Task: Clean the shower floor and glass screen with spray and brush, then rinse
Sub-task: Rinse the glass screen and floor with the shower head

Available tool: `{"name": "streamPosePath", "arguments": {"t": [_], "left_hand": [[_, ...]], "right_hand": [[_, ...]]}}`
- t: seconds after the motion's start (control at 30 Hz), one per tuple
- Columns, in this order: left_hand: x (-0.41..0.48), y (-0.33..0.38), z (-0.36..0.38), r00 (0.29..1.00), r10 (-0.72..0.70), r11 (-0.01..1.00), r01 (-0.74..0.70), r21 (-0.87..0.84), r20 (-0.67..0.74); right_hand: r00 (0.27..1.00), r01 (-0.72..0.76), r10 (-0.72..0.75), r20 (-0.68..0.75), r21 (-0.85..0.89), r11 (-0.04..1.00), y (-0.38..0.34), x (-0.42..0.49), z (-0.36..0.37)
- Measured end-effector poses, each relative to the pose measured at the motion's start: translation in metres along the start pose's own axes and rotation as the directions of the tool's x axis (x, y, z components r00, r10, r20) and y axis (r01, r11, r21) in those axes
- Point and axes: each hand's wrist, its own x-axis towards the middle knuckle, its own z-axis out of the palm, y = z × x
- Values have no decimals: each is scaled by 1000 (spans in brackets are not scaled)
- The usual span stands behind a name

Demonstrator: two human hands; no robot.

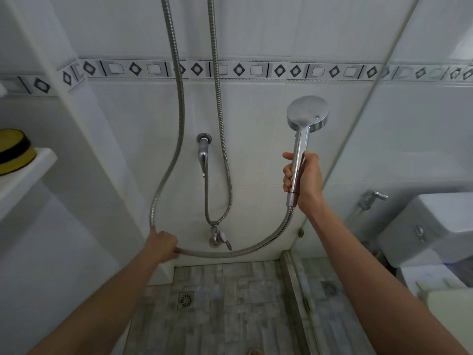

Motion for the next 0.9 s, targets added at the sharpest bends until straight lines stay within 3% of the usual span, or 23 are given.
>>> {"name": "streamPosePath", "arguments": {"t": [0.07, 0.13, 0.27, 0.37, 0.47, 0.53, 0.67, 0.77, 0.9], "left_hand": [[-4, -21, -22, 1000, -2, 954, 0, -300, -6], [-12, -33, -57, 994, 17, 833, -74, -549, -109], [-48, -49, -147, 902, -36, 659, -302, -689, -430], [-77, -54, -215, 816, -55, 542, -460, -704, -575], [-98, -48, -284, 727, 20, 521, -593, -614, -686], [-103, -40, -319, 677, 88, 502, -663, -555, -730], [-89, -24, -382, 597, 136, 473, -740, -478, -791], [-71, -12, -419, 570, 69, 386, -772, -504, -819], [-51, 6, -456, 598, 72, 355, -763, -540, -798]], "right_hand": [[1000, 12, -13, 17, 30, 999, -3, -2, 5], [999, 20, -25, 42, 116, 993, -11, -4, 12], [984, 103, -129, 123, 193, 976, -48, -6, 29], [963, 201, -226, 144, 169, 965, -97, -2, 44], [919, 341, -368, 145, 179, 923, -172, 8, 67], [857, 479, -498, 130, 155, 864, -226, 16, 83], [667, 740, -741, 75, 45, 671, -348, 37, 112], [556, 831, -828, 71, -52, 554, -423, 48, 132], [487, 873, -870, 70, -19, 487, -496, 57, 156]]}}
